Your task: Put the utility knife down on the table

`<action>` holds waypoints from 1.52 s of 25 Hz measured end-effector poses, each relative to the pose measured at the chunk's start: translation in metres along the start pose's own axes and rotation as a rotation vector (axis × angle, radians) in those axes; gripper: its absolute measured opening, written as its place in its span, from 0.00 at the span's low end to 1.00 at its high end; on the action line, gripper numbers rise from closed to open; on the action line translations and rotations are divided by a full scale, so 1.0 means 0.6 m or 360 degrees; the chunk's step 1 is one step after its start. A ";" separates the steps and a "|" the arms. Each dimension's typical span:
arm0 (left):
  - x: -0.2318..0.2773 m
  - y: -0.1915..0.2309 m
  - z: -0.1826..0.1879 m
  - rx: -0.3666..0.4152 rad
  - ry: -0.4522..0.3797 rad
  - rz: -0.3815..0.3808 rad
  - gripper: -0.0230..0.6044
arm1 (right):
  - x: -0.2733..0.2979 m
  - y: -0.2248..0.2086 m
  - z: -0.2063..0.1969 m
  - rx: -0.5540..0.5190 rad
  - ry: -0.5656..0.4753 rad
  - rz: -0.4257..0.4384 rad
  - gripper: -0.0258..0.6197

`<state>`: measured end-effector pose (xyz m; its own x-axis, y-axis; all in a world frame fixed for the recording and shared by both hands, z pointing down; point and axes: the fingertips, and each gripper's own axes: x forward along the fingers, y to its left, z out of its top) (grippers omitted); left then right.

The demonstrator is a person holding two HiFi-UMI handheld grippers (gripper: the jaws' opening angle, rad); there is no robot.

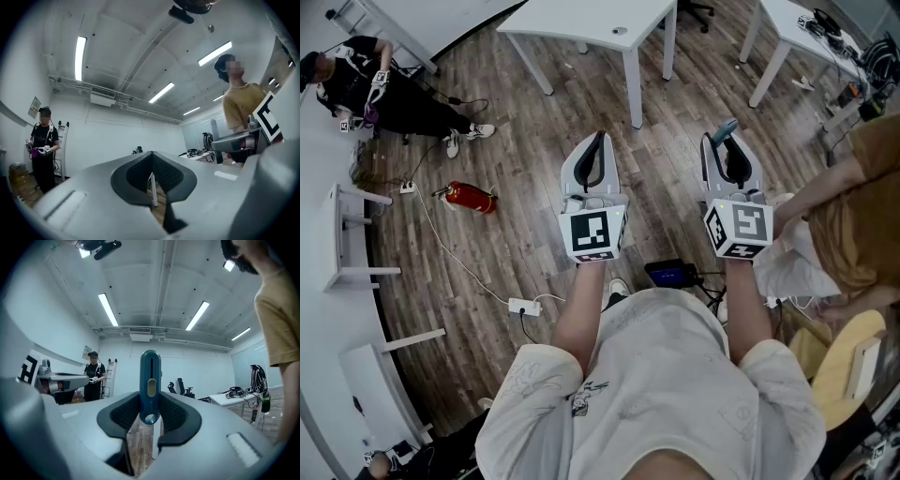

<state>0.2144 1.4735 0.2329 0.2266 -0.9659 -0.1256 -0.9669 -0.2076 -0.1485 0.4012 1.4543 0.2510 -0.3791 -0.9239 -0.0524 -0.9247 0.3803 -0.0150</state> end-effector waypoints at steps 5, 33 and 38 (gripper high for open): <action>0.009 0.001 0.023 0.0002 -0.0004 0.0002 0.07 | 0.006 -0.003 0.019 -0.0010 -0.0004 0.0005 0.25; -0.168 0.387 -0.054 -0.0013 -0.0096 -0.0020 0.07 | 0.090 0.428 -0.031 -0.0071 -0.0008 0.0000 0.25; -0.236 0.517 -0.065 -0.0029 -0.0095 -0.0048 0.07 | 0.103 0.571 -0.033 -0.0077 0.0000 -0.0036 0.25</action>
<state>-0.1221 1.5398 0.2428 0.2617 -0.9483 -0.1796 -0.9614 -0.2397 -0.1354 0.0604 1.5266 0.2622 -0.3581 -0.9322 -0.0528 -0.9336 0.3569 0.0318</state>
